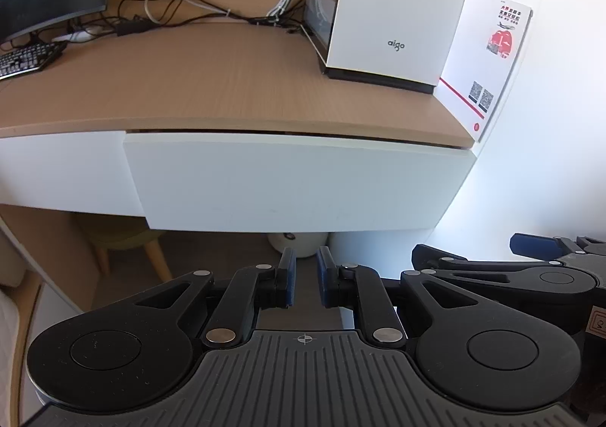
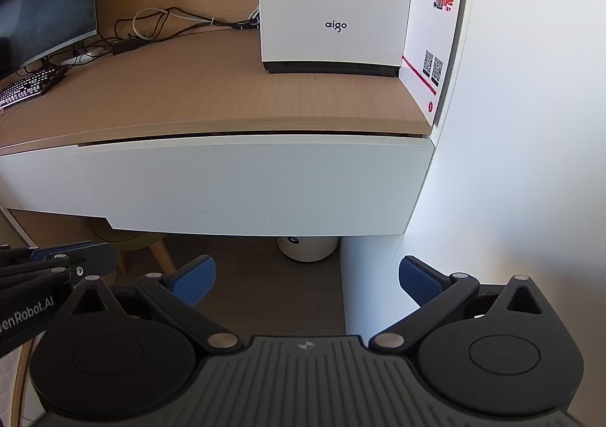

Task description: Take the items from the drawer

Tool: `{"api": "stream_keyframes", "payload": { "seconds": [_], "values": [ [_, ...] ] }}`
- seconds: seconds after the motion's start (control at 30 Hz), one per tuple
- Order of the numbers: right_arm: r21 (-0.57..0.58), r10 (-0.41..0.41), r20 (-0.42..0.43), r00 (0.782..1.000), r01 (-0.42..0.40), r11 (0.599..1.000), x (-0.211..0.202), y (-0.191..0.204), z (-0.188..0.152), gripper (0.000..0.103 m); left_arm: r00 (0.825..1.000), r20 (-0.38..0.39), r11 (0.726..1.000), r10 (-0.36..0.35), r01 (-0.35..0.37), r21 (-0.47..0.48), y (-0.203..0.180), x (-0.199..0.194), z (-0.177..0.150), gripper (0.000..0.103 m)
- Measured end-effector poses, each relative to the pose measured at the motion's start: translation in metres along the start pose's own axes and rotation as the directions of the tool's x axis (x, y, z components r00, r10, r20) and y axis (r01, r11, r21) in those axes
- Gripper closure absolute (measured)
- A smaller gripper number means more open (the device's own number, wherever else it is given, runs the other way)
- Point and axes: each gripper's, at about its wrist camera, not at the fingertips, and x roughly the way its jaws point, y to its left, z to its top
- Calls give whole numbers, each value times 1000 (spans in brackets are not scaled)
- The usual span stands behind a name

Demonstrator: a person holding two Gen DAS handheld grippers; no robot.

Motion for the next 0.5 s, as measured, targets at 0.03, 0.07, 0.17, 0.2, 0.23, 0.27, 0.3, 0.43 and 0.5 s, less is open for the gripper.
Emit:
{"api": "stream_keyframes", "payload": {
  "seconds": [0.03, 0.07, 0.17, 0.2, 0.23, 0.27, 0.3, 0.43, 0.5],
  "values": [
    [1, -1, 0, 1000, 1, 1000, 0, 0, 0, 0, 1000, -3, 1000, 0, 0, 0, 1, 0, 0, 88],
    [1, -3, 0, 1000, 3, 1000, 0, 0, 0, 0, 1000, -6, 1000, 1, -1, 0, 1, 1, -1, 88],
    [6, -10, -2, 1000, 10, 1000, 0, 1, -1, 0, 1000, -12, 1000, 1, -1, -2, 2, 2, -2, 88],
    [9, -14, -4, 1000, 14, 1000, -1, 1, -1, 0, 1000, -14, 1000, 1, -1, -3, 2, 2, -2, 88],
    [10, -14, -5, 1000, 14, 1000, -1, 1, -1, 0, 1000, -13, 1000, 0, 0, -3, 3, 2, -3, 88],
    [11, -15, -6, 1000, 15, 1000, -1, 1, -1, 0, 1000, -14, 1000, 0, 0, -5, 3, 2, -3, 88],
    [11, -17, -8, 1000, 17, 1000, -1, 1, -1, 0, 1000, -13, 1000, 0, 0, -6, 3, 2, -3, 88],
    [17, -23, -11, 1000, 23, 1000, -1, 1, -1, 0, 1000, -13, 1000, 0, 0, -8, 3, 2, -4, 88],
    [20, -32, -13, 999, 32, 999, -1, 2, -2, 0, 1000, -14, 1000, -1, 1, -8, 3, 2, -4, 88]
  ]
}}
